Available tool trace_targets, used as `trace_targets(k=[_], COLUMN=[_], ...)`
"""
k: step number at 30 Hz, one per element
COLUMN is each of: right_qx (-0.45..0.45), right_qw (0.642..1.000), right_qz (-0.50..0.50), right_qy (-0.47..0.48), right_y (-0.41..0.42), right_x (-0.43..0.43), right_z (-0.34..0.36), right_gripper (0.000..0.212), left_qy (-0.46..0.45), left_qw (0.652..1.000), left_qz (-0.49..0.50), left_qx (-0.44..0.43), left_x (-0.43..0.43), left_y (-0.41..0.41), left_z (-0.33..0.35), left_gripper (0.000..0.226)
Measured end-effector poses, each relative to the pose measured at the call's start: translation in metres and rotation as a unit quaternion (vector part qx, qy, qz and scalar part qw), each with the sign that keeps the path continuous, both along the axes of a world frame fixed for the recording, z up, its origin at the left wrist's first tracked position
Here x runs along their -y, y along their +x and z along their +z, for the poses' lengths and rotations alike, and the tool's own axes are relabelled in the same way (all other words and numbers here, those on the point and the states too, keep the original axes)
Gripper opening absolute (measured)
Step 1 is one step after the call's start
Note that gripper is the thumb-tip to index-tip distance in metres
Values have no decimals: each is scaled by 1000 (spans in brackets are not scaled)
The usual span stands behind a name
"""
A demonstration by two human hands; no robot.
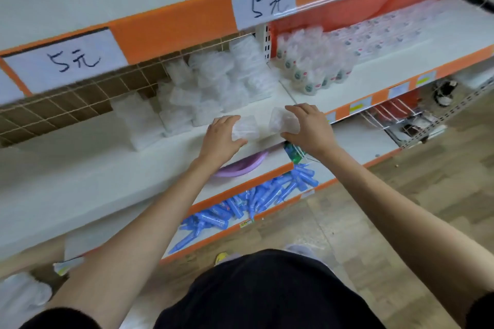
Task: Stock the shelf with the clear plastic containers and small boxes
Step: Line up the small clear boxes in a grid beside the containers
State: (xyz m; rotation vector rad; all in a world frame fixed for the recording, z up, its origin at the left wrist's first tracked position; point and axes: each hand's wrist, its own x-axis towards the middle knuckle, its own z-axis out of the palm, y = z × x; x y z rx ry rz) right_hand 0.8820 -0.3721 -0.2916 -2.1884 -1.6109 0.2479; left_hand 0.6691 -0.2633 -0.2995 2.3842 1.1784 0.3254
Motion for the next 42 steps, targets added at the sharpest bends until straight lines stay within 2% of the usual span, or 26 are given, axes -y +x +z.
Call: trace_targets(k=[17,28,42], right_qx=[17,-19,-1], right_qw=[995,989,988], right_qz=[-79,-141,-152], right_qy=[49,49,25], right_y=[214,356,575], right_x=[90,90,48], right_z=[9,-10,8], right_gripper=[66,69,65], left_qy=[-9,-15,-30], left_qw=[998,992,992], left_qz=[-61,-118,-112], left_qx=[24,41,50], left_x=[63,43,-1], left_y=[240,398,618], left_z=[6,-4,-5], left_gripper=[64,62,65])
